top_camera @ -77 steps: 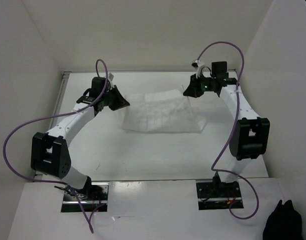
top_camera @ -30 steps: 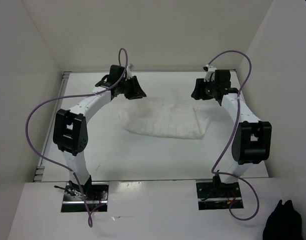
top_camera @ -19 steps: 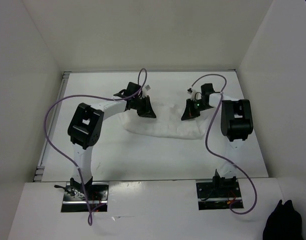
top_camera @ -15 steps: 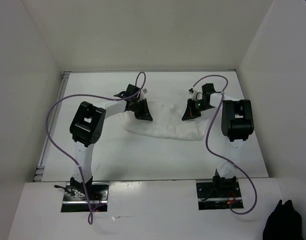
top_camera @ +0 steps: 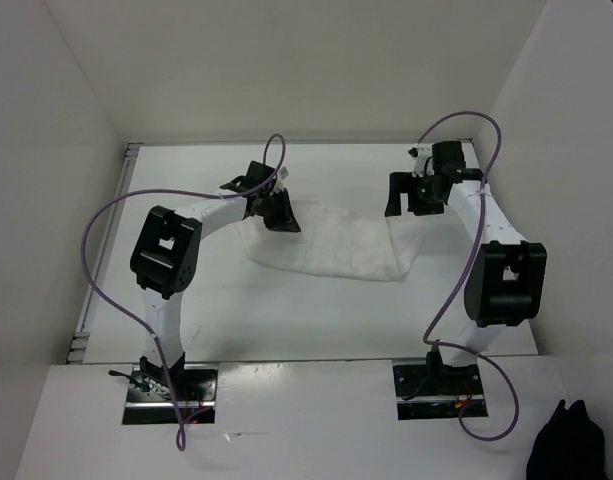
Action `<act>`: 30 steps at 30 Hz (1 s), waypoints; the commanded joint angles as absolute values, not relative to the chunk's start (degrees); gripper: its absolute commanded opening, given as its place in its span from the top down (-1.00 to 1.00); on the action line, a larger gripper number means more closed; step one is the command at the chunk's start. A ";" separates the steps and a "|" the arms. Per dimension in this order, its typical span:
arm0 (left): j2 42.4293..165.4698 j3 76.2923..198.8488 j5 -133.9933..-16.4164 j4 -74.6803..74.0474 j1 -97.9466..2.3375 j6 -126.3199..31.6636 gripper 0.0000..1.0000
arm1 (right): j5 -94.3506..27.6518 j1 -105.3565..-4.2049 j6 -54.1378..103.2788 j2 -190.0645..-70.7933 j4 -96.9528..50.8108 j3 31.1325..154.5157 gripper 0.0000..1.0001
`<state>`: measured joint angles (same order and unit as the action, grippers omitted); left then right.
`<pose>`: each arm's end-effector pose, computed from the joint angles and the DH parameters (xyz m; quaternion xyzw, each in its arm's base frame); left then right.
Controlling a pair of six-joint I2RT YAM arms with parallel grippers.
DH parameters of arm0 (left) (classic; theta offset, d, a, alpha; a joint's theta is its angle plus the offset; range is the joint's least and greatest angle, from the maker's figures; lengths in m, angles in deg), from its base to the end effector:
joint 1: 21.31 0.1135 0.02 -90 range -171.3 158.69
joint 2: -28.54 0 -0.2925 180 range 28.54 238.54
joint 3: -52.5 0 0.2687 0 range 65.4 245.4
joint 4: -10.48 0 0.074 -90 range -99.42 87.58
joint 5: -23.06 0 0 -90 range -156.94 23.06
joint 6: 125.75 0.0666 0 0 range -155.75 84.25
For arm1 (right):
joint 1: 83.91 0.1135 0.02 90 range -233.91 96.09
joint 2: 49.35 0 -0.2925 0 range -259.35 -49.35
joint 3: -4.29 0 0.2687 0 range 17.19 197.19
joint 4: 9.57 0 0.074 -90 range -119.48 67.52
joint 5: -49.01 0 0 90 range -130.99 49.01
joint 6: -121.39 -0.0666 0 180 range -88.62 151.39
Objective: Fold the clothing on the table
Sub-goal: Fold the skirt
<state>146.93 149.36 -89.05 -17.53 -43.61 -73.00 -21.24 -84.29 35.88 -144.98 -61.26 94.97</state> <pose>0.4504 -0.2118 0.1690 -0.0541 0.9217 -0.3247 0.2052 0.3917 0.0199 0.2672 -0.0830 0.9414 0.1521 0.2895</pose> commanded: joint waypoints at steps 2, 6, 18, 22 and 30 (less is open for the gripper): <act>143.33 148.11 -88.74 -17.98 -43.81 -70.55 0.70 | -28.07 -85.92 33.86 -147.59 -65.01 92.25 -0.99; 142.19 146.97 -88.74 -18.59 -43.81 -70.03 0.67 | -25.18 -90.75 32.09 -150.86 -65.71 93.30 -0.99; 142.19 143.89 -90.32 -17.45 -43.19 -71.08 0.67 | -20.08 -95.25 32.88 -158.05 -66.33 92.25 -0.99; 141.66 143.89 -90.32 -18.06 -43.19 -71.08 0.67 | -16.92 -95.86 34.02 -163.68 -66.33 92.25 -0.99; 141.13 143.28 -89.80 -19.38 -43.19 -71.60 0.67 | -6.55 -97.00 38.76 -168.79 -67.39 92.25 -0.99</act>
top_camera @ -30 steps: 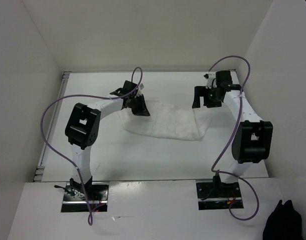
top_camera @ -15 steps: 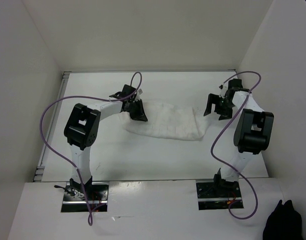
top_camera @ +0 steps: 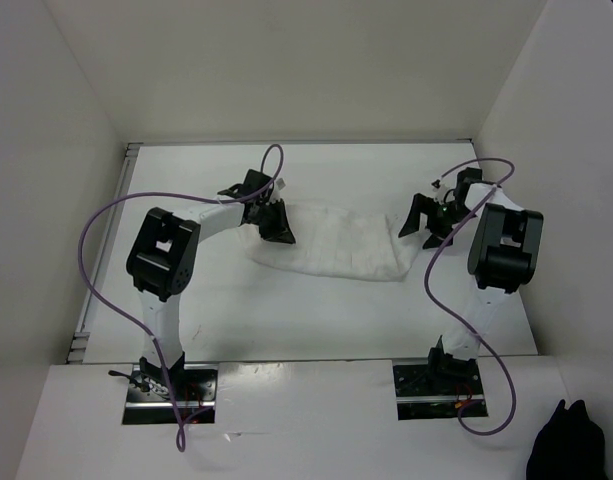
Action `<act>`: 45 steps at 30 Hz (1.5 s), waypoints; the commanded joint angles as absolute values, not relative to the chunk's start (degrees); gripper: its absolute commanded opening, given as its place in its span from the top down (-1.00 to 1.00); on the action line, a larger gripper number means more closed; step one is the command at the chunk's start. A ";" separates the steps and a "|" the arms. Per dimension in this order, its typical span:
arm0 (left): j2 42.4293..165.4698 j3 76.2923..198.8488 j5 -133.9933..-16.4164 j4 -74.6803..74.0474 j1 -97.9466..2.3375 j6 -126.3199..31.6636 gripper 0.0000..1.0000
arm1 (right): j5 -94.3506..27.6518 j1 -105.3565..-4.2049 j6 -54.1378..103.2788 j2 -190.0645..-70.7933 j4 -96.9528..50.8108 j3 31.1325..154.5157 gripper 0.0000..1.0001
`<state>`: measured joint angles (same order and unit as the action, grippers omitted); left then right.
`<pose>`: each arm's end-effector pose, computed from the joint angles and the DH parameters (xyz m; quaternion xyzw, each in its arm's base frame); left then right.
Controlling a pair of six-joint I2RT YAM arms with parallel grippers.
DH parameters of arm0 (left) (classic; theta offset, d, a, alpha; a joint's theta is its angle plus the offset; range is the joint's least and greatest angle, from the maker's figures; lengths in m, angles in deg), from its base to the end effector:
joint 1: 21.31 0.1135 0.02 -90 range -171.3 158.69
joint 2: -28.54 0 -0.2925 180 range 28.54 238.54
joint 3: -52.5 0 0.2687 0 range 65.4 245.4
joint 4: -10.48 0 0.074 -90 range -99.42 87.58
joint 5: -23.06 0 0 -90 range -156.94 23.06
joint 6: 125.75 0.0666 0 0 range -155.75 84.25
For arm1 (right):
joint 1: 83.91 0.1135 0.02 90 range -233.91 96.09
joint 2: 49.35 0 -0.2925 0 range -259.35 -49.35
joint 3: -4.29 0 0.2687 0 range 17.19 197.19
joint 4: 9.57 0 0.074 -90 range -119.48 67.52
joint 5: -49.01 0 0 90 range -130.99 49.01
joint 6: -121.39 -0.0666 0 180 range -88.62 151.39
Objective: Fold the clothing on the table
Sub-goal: Fold the skirt
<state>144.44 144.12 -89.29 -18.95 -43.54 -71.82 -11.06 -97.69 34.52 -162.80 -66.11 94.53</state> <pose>0.4282 -0.2024 0.1568 -0.0524 0.9327 -0.3097 0.1771 0.4030 -0.0646 0.1463 0.0663 0.9602 0.2417 0.1232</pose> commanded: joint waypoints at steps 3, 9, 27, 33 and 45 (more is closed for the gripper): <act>141.13 143.27 -89.80 -19.38 -43.19 -72.13 0.67 | -3.02 -97.00 41.05 -171.07 -68.79 92.25 -0.99; 140.60 142.75 -88.65 -20.00 -43.19 -72.14 0.67 | -2.32 -96.39 42.81 -175.03 -68.79 92.25 -0.99; 138.15 143.27 -83.92 -21.58 -42.66 -72.14 0.65 | -5.66 -93.75 40.97 -170.38 -65.45 91.72 0.03; 131.12 142.75 -78.46 -21.05 -39.34 -70.90 0.61 | -7.94 -93.75 39.91 -166.69 -64.93 92.24 0.95; 137.88 136.16 -81.45 -17.80 -39.15 -71.95 0.66 | -10.23 -94.80 49.21 -160.71 -78.62 104.09 1.00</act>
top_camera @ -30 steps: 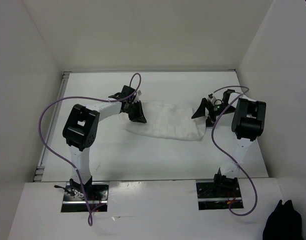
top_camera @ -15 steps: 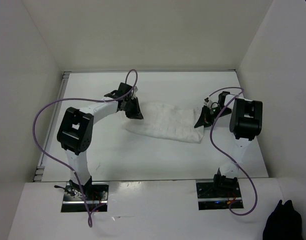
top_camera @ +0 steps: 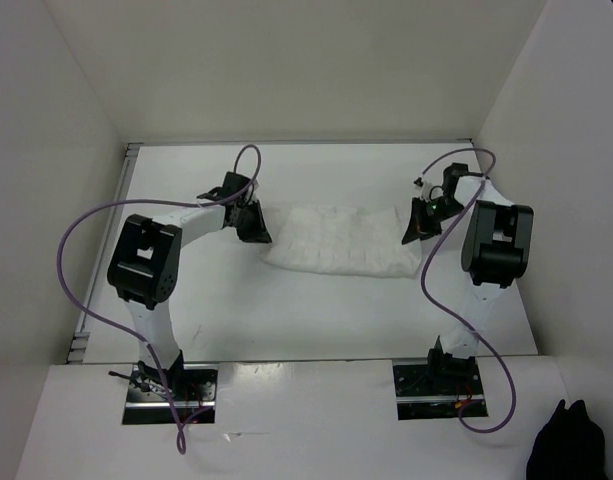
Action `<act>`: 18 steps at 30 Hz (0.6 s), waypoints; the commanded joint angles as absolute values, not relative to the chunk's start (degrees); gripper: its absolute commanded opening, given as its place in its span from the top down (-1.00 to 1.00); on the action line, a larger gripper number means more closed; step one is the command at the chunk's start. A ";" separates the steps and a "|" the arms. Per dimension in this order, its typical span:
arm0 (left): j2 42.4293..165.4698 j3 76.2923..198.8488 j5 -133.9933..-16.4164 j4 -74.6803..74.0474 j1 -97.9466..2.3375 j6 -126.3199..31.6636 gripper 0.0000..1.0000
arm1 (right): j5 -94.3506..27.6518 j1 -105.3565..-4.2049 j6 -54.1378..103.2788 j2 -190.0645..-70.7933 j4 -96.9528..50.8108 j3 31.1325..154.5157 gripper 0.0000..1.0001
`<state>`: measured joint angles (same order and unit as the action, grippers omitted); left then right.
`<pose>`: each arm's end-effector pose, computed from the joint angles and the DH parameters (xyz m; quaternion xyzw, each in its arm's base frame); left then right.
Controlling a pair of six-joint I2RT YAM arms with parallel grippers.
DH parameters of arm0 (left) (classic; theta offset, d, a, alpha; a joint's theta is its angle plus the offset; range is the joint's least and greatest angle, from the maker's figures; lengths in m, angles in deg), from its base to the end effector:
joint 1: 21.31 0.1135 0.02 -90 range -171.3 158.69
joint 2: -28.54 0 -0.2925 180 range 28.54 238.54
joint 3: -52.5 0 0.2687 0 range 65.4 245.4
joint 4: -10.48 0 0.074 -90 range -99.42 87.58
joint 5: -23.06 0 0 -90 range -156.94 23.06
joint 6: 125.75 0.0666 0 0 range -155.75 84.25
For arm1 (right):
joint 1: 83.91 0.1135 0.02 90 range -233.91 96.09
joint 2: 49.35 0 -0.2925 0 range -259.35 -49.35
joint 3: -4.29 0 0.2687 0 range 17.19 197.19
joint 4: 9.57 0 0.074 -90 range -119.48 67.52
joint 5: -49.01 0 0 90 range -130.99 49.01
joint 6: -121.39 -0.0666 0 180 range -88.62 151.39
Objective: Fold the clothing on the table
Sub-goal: Fold the skirt
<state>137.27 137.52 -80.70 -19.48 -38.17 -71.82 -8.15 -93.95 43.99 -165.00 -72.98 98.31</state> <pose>0.4185 -0.1434 0.1707 -0.1206 0.9363 -0.2398 0.2264 0.4077 -0.0355 0.1487 -0.0336 0.9578 0.2688 0.0961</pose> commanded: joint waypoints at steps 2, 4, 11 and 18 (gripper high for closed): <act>137.88 135.37 -81.45 -17.10 -39.67 -71.96 0.66 | -10.23 -95.51 51.15 -161.23 -84.57 107.17 1.00; 137.88 134.57 -81.97 -16.40 -40.28 -71.96 0.66 | -8.74 -96.12 54.22 -161.75 -89.07 112.18 1.00; 137.26 131.93 -82.76 -15.16 -44.95 -72.66 0.66 | -6.10 -94.99 55.29 -159.22 -96.92 120.98 1.00; 138.58 134.13 -82.76 -14.55 -48.72 -73.98 0.66 | 5.56 -90.51 51.61 -156.67 -96.92 123.53 1.00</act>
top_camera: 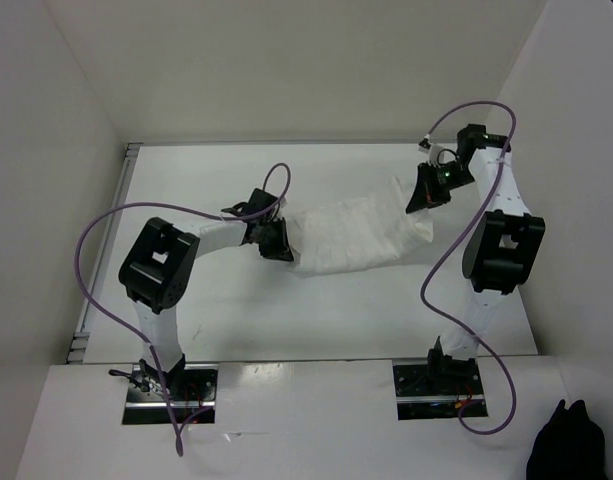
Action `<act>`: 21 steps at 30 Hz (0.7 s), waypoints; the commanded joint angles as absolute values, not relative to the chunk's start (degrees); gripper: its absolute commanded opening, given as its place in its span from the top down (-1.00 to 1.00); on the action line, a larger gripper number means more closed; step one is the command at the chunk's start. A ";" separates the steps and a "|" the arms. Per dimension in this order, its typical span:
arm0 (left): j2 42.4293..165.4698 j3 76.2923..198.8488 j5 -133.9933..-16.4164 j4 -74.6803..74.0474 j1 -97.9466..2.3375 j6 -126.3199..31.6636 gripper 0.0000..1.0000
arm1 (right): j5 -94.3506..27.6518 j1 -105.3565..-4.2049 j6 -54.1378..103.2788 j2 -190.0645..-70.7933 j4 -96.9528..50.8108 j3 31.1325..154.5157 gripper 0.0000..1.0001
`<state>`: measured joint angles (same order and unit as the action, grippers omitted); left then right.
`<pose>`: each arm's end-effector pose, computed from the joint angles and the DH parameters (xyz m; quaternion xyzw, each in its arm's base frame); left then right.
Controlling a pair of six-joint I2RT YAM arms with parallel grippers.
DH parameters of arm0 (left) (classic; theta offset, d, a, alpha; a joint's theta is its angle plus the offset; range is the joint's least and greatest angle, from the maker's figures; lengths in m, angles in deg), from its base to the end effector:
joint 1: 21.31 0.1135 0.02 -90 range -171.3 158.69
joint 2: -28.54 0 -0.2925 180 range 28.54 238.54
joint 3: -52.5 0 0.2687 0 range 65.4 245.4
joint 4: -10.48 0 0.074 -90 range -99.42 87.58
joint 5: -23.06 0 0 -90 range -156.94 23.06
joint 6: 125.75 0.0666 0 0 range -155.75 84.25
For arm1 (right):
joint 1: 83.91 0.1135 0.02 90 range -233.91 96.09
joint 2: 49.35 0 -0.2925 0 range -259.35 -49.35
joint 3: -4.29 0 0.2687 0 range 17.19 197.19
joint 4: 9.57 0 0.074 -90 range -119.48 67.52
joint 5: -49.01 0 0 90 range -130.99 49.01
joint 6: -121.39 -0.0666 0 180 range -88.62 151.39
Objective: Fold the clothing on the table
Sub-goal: Fold the skirt
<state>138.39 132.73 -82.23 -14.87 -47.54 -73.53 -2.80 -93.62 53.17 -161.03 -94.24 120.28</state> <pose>0.3800 -0.2068 0.1426 -0.0553 0.9444 -0.2657 0.1857 0.4181 -0.0298 0.2809 -0.1263 0.9335 0.2922 0.1649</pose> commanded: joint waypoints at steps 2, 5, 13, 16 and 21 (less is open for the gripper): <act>139.11 135.10 -82.76 -15.07 -49.25 -74.51 0.66 | 8.04 -88.40 50.82 -155.00 -96.92 123.54 1.00; 139.64 136.76 -82.76 -15.08 -49.78 -75.04 0.66 | 12.26 -83.92 47.84 -153.06 -94.31 122.15 1.00; 141.92 140.02 -82.76 -15.69 -51.54 -75.56 0.66 | 17.02 -78.73 28.70 -150.07 -73.83 114.40 1.00; 141.92 140.02 -82.76 -15.69 -51.54 -75.56 0.66 | 13.34 -75.39 26.56 -150.60 -67.67 112.21 1.00; 141.92 139.50 -82.76 -16.22 -51.54 -75.56 0.66 | 1.83 -68.37 22.78 -151.74 -60.73 108.51 1.00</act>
